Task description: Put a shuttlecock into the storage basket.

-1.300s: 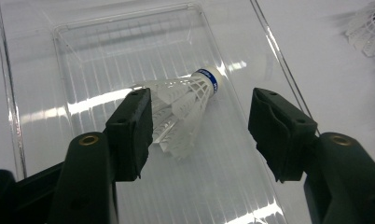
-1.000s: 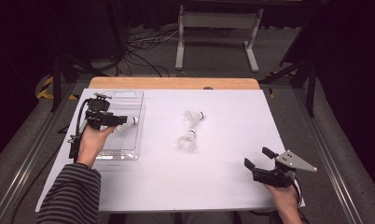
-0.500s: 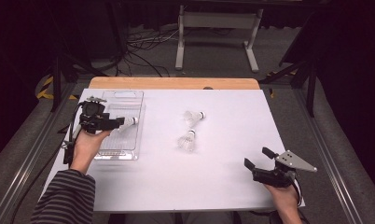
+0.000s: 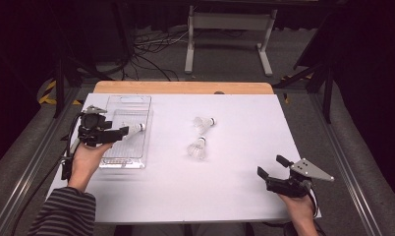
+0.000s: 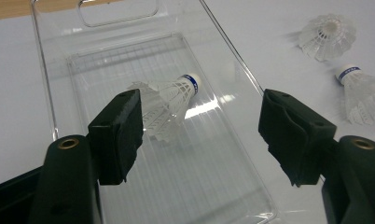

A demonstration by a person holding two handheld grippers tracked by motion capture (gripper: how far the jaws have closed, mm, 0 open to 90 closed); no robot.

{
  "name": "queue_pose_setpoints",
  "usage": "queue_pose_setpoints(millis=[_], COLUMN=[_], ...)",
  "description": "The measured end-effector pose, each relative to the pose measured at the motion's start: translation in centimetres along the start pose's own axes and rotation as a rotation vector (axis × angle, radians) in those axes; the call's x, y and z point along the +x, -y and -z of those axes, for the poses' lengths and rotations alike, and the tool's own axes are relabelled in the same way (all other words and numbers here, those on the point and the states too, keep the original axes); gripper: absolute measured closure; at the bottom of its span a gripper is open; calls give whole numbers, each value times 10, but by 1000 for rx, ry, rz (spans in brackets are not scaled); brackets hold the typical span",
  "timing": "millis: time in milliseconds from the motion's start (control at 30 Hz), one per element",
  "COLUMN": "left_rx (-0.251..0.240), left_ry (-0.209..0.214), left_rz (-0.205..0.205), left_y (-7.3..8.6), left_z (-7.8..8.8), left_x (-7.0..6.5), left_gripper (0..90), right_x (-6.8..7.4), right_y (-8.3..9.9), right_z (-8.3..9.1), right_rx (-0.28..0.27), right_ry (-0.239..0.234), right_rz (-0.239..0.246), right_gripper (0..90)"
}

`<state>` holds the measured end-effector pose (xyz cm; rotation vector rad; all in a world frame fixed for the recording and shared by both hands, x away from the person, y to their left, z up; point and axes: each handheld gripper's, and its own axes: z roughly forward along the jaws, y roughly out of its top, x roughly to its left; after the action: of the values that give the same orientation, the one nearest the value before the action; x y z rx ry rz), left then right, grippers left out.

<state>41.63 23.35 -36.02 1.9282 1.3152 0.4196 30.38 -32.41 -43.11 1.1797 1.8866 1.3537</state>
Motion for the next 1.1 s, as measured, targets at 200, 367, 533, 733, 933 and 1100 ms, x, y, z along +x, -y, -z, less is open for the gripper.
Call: queue_pose_setpoints(millis=[200, 367, 533, 733, 933, 1100], left_rx=[-23, -47, -71, -93, -119, -137], left_ry=[7, 4, 12, 18, 19, 28], left_rz=[-14, -31, -17, -16, -25, -24], left_y=[7, 13, 19, 25, 33, 41], left_z=[7, 12, 17, 23, 28, 32], left_x=[1, 2, 4, 5, 4, 5], left_gripper=[301, 293, 292, 296, 296, 293], right_x=[0, 0, 0, 0, 0, 0], right_y=[0, 0, 0, 0, 0, 0], right_z=[0, 0, 0, 0, 0, 0], right_rx=[-1, 0, 0, 0, 0, 0], right_ry=[1, 2, 2, 2, 2, 1], right_rz=[0, 1, 1, -1, -1, -1], right_gripper=[130, 130, 130, 130, 130, 130])
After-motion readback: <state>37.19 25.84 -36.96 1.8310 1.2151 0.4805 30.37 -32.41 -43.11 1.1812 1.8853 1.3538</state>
